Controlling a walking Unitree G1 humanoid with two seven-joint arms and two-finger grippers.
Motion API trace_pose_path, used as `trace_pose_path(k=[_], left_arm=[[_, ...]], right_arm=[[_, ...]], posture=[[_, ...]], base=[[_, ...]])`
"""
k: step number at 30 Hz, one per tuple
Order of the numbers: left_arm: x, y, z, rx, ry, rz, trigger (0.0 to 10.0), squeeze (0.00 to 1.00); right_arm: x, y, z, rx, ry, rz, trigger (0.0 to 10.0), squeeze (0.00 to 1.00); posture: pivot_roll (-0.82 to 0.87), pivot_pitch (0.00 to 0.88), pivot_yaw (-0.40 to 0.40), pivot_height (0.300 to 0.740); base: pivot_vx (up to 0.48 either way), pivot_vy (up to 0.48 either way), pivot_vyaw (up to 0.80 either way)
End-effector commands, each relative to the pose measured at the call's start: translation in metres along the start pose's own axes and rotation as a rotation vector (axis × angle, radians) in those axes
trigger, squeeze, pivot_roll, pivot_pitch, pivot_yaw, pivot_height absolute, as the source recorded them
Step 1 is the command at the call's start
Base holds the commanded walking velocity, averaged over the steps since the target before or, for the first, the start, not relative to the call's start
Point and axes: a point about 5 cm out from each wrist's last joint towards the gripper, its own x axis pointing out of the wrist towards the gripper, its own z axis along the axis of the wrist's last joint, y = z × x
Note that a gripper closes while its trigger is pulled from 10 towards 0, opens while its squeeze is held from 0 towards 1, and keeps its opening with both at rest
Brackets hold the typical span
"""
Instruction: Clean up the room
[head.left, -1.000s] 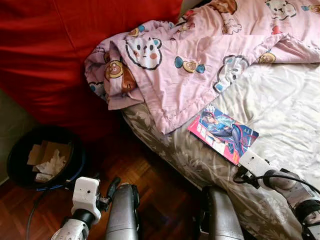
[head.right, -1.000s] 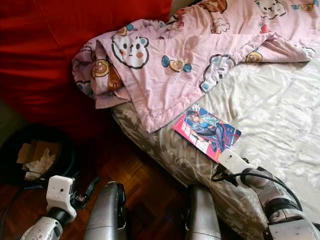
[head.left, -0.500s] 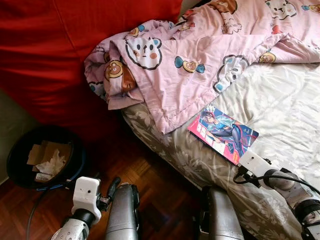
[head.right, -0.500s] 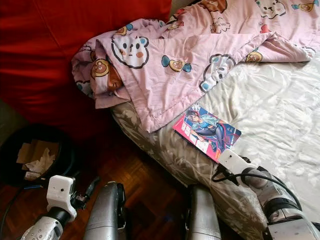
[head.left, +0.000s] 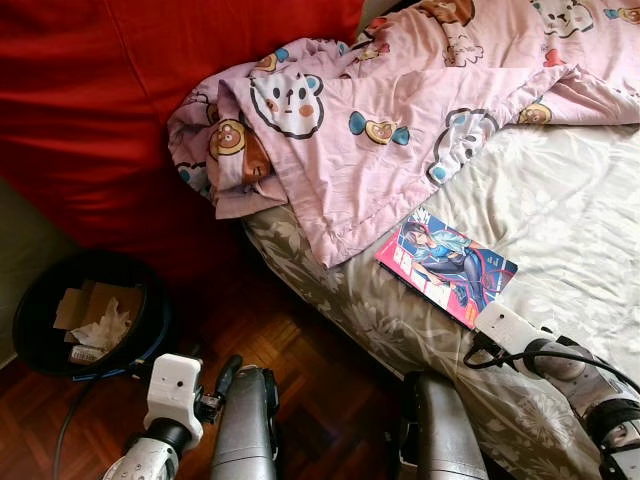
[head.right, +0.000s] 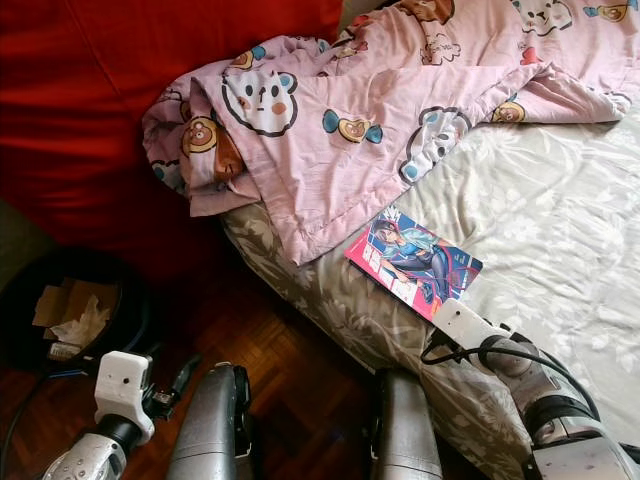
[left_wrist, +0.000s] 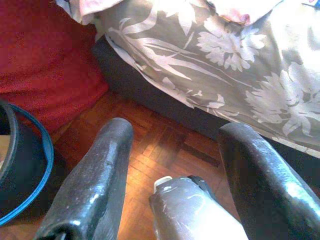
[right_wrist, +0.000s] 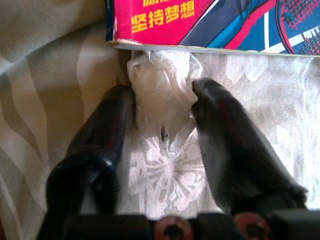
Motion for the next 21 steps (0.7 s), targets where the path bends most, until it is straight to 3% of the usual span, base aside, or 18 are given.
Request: trace_pose_path(k=[1, 9, 17, 21], left_arm=[[-0.006, 0.001, -0.008, 0.018, 0.044, -0.003, 10.0, 0.0], [-0.007, 0.007, -0.01, 0.037, 0.052, 0.005, 10.0, 0.0], [-0.006, 0.029, -0.009, 0.092, 0.053, 0.081, 10.0, 0.0], [-0.005, 0.044, -0.005, 0.125, 0.039, 0.154, 10.0, 0.0]], right_arm=[[0.0, 0.007, -0.006, -0.003, 0.024, 0.022, 0.0, 0.0], [0.0, 0.006, -0.006, -0.008, 0.022, 0.007, 0.0, 0.0], [0.0, 0.008, -0.008, 0.003, 0.023, 0.006, 0.0, 0.0], [-0.002, 0.009, -0.014, 0.057, 0.017, 0.002, 0.0, 0.0]], posture=[[0.17, 0.324, 0.052, 0.593], [0.17, 0.322, 0.052, 0.593], [0.17, 0.317, 0.049, 0.593], [0.16, 0.308, 0.039, 0.593]], base=[[0.0, 0.0, 0.0], [0.0, 0.0, 0.0], [0.0, 0.0, 0.0], [0.0, 0.0, 0.0]])
